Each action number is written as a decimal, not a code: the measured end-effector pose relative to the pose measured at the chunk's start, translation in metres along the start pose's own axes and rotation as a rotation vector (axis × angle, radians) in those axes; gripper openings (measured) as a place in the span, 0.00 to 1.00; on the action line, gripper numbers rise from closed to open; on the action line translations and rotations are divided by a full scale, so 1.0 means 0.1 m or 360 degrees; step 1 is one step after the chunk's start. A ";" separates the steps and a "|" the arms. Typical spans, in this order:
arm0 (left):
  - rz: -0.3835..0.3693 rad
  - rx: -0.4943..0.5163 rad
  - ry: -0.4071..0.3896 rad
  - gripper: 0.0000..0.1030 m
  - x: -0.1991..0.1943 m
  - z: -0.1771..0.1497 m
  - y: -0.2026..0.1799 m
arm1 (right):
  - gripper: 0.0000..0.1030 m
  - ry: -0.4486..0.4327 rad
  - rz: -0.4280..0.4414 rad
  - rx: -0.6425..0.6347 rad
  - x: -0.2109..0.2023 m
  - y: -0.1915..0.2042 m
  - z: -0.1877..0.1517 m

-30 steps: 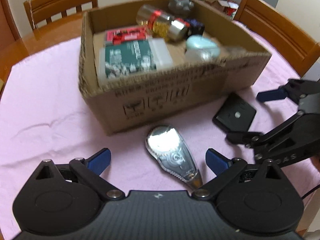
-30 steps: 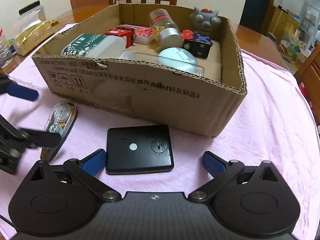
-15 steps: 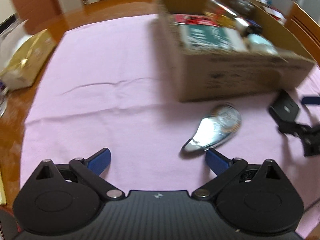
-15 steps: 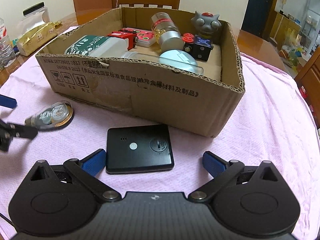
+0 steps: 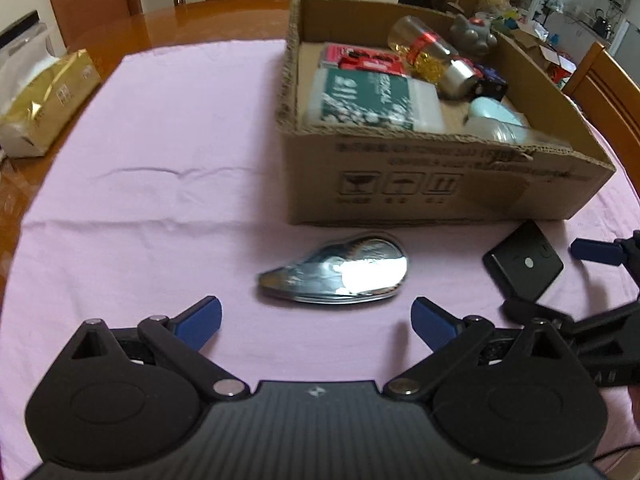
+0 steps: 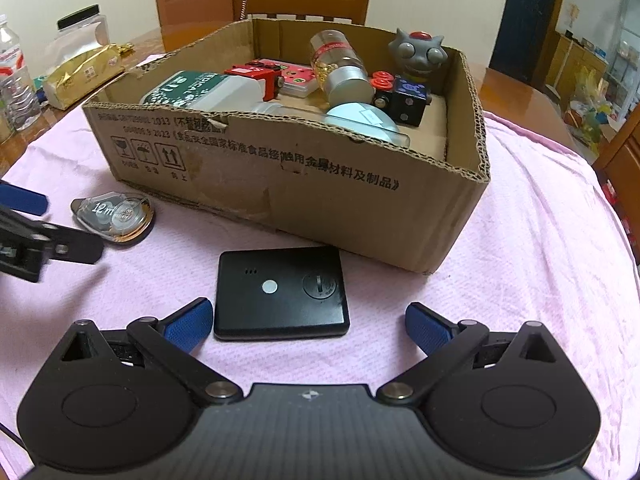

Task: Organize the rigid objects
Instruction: 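Close the left gripper on the tape dispenser while the right gripper grasps the black device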

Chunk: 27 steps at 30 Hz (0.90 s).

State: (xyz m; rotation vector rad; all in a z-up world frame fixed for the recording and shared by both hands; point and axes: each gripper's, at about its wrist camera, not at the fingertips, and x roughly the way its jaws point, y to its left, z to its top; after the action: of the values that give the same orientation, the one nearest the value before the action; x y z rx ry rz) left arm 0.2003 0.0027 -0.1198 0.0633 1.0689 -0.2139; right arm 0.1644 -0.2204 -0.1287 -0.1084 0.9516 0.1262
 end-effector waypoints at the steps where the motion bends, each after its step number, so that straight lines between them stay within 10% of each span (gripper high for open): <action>1: -0.0001 -0.0004 0.0012 0.96 0.03 0.00 -0.03 | 1.00 -0.0001 0.0006 -0.0008 -0.01 0.00 -0.01; 27: 0.0112 -0.0018 -0.0038 0.87 0.11 0.16 -0.25 | 0.89 0.0004 0.0169 -0.0220 0.06 0.16 0.17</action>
State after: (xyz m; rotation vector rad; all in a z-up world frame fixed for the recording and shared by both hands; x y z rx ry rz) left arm 0.2144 -0.0261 -0.1206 0.0878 1.0425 -0.1447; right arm 0.1791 -0.2017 -0.1249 -0.1854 0.9509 0.2899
